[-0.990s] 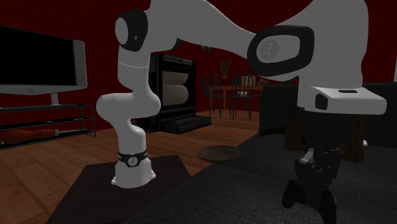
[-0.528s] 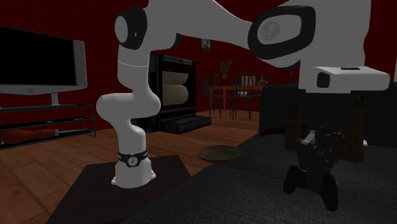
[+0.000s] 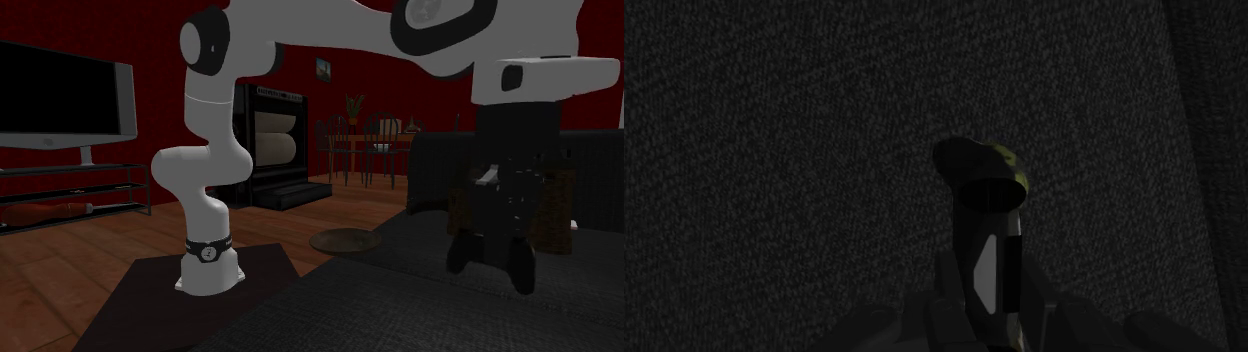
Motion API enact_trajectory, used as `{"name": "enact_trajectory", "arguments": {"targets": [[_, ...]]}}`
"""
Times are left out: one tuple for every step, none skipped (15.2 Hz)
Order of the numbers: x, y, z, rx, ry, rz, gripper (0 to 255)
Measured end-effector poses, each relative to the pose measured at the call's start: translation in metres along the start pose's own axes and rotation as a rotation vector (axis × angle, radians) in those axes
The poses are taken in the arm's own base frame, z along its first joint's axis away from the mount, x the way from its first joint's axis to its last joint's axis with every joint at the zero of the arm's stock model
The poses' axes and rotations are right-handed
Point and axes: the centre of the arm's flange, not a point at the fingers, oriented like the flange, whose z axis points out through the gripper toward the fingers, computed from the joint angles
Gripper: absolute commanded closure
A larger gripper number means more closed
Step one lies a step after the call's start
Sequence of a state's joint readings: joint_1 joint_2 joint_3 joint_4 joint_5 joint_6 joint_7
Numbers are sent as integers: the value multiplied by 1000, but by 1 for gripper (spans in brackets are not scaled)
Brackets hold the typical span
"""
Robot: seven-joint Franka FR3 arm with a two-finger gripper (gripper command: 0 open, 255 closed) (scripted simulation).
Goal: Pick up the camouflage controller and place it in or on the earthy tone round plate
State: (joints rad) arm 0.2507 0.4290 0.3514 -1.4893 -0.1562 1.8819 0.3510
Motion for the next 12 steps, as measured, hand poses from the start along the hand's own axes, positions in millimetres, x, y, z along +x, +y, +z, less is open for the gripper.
{"name": "enact_trajectory", "arguments": {"targets": [[0, 0, -4, 0, 0, 0, 255], [0, 0, -9, 0, 0, 0, 255], [0, 1, -14, 0, 0, 0, 255], [0, 0, -19, 0, 0, 0, 255], [-6, 0, -23, 0, -1, 0, 255], [-16, -2, -26, 0, 0, 0, 255], [-27, -4, -26, 1, 0, 0, 255], [-40, -7, -29, 0, -1, -1, 255], [-53, -10, -29, 0, 0, -1, 255], [-64, -11, -30, 1, 0, -2, 255], [-79, -16, -32, 0, 0, -1, 255], [-92, -17, -30, 0, 0, -1, 255]]}}
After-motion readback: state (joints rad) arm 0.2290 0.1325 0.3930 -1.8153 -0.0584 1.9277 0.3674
